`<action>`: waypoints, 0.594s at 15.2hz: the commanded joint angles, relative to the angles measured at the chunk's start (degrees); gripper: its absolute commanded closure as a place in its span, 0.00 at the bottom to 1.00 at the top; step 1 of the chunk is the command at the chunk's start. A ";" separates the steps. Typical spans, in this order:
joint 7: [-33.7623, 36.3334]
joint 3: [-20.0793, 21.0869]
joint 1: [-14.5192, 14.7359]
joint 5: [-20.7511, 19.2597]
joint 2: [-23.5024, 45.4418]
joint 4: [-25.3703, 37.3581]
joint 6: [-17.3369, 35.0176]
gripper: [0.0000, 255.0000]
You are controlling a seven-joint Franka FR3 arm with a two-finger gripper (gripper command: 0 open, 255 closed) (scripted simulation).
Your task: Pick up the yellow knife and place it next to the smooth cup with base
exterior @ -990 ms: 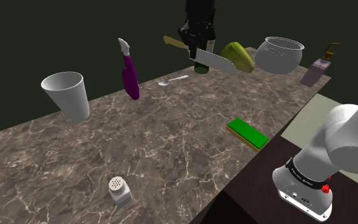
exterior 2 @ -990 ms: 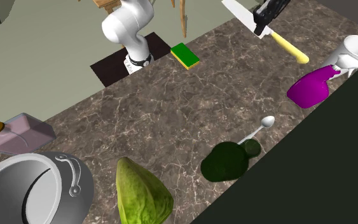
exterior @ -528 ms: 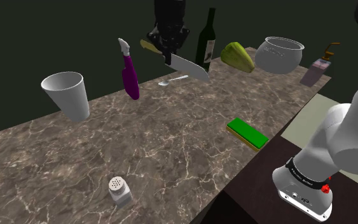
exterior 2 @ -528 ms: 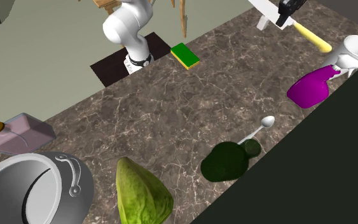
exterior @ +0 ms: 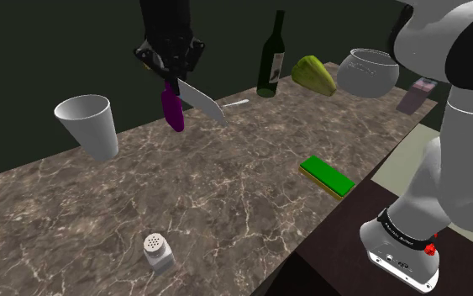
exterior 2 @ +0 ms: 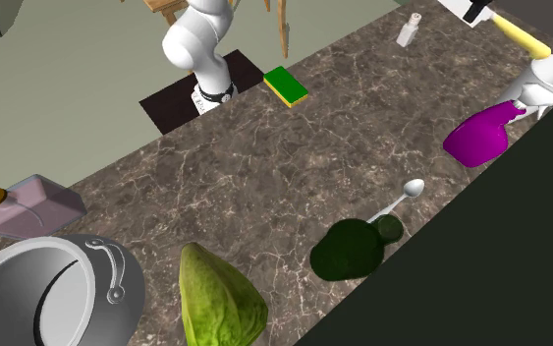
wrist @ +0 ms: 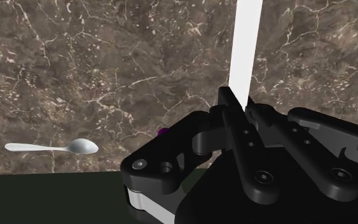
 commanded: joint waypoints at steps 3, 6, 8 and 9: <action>2.17 -0.45 5.90 -3.35 11.25 17.42 -6.23 1.00; 2.41 -0.01 4.04 -2.35 7.74 8.84 -1.26 1.00; 2.47 0.13 3.23 -1.90 6.23 4.68 1.35 1.00; 2.49 0.18 2.89 -1.71 5.61 2.85 2.55 1.00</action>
